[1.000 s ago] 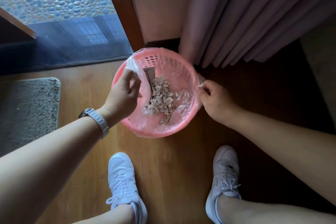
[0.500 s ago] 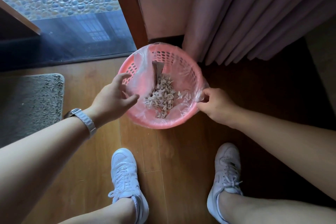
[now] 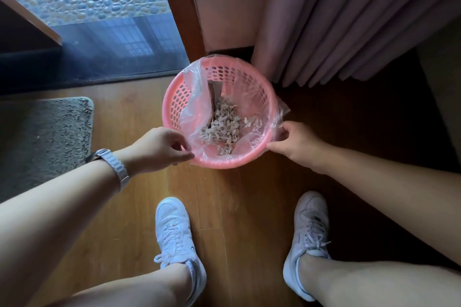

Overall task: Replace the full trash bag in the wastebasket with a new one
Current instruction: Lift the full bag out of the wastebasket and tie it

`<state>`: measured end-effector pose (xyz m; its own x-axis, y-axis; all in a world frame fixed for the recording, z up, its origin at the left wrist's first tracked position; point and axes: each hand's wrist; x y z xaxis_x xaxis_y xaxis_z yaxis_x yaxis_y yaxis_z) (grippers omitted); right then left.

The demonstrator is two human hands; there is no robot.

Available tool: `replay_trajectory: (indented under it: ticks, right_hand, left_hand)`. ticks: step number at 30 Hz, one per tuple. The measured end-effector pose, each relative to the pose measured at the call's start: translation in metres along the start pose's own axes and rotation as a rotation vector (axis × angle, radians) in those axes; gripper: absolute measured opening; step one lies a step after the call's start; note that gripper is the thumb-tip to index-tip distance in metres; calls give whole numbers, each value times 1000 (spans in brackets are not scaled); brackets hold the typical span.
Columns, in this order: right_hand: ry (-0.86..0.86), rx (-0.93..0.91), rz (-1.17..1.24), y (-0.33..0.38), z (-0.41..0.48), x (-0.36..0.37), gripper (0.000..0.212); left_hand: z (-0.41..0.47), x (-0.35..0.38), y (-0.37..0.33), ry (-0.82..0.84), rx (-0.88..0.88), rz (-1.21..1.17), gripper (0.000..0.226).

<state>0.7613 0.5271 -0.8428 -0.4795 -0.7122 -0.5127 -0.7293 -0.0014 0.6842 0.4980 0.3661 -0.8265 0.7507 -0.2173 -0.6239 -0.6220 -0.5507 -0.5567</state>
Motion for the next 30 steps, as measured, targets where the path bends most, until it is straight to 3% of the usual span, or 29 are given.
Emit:
replay_trajectory:
  ticks: [13,23,27,30]
  right_hand:
    - [8,77,98,23,5,-2,5]
    - [-91,112,316,30,6,-23,12]
    - [-163,95,309,28,7,-26,13]
    - [-229,70,307,28,12,-25,15]
  left_hand:
    - [5,-3,-22,-25,2,-190,9]
    - [7,-3,-34,36,13,-397,10]
    - [19,-4,-38,-190,14,-439,11]
    - [39,-6,-47,-417,-73,-471,35]
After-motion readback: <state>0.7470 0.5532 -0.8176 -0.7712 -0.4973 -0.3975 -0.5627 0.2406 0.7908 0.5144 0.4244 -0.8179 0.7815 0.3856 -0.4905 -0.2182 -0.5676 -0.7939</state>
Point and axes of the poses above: each hand's wrist, its own z-axis towards the middle knuckle, its own x-axis out of the palm, y = z × x, and after that the axes turned 1 degree about z, right-handed
